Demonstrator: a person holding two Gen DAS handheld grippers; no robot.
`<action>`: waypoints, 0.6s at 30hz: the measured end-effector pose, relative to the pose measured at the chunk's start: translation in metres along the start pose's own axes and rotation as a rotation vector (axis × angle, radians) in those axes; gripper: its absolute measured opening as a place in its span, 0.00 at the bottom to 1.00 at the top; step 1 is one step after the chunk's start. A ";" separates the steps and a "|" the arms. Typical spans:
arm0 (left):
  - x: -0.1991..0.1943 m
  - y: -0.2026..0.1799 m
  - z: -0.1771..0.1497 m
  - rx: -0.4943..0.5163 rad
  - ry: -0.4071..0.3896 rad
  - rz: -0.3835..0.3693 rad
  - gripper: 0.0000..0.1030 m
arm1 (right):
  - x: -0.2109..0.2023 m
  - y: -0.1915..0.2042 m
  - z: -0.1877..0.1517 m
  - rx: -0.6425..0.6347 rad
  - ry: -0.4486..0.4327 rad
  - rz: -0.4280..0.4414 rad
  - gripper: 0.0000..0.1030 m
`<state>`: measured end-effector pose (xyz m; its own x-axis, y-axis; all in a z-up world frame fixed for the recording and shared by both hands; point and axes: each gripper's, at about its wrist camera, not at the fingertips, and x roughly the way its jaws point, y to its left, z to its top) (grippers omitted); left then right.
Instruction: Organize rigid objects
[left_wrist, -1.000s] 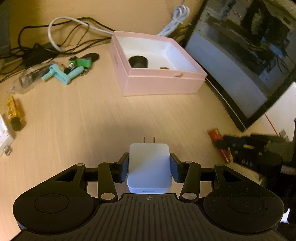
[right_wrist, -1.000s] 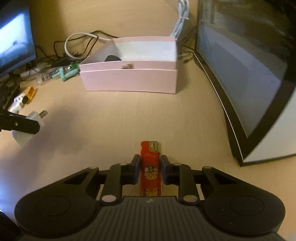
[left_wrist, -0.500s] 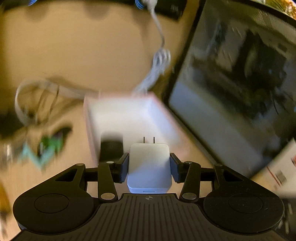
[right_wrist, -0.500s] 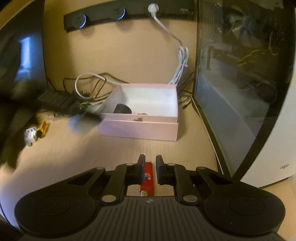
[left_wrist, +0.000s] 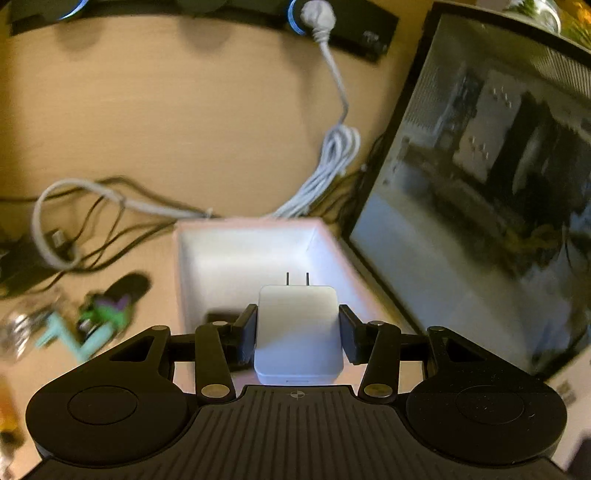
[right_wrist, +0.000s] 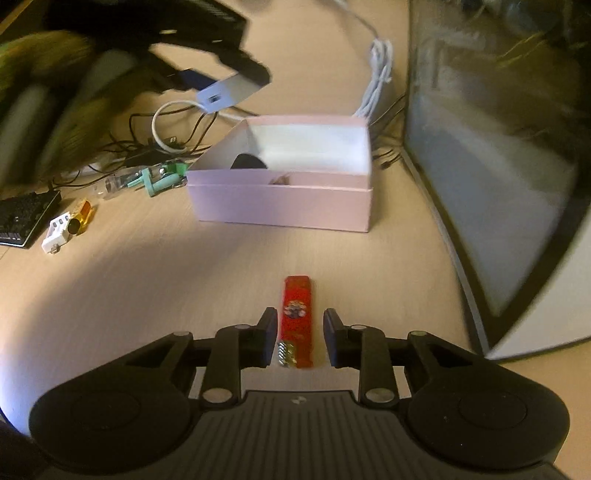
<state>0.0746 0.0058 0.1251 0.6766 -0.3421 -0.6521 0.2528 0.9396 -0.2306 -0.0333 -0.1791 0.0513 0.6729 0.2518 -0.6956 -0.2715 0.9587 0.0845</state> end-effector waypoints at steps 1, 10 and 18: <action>-0.005 0.004 -0.005 0.002 0.006 0.012 0.49 | 0.009 0.001 0.001 0.002 0.012 0.002 0.26; -0.033 0.045 -0.062 -0.033 0.132 0.075 0.49 | 0.035 0.022 0.015 -0.082 0.054 -0.022 0.22; -0.025 0.038 -0.067 -0.017 0.148 0.013 0.49 | -0.013 0.018 0.035 -0.014 -0.056 -0.036 0.22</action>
<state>0.0205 0.0504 0.0842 0.5704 -0.3258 -0.7540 0.2319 0.9445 -0.2327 -0.0231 -0.1605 0.0869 0.7201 0.2242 -0.6566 -0.2557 0.9655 0.0492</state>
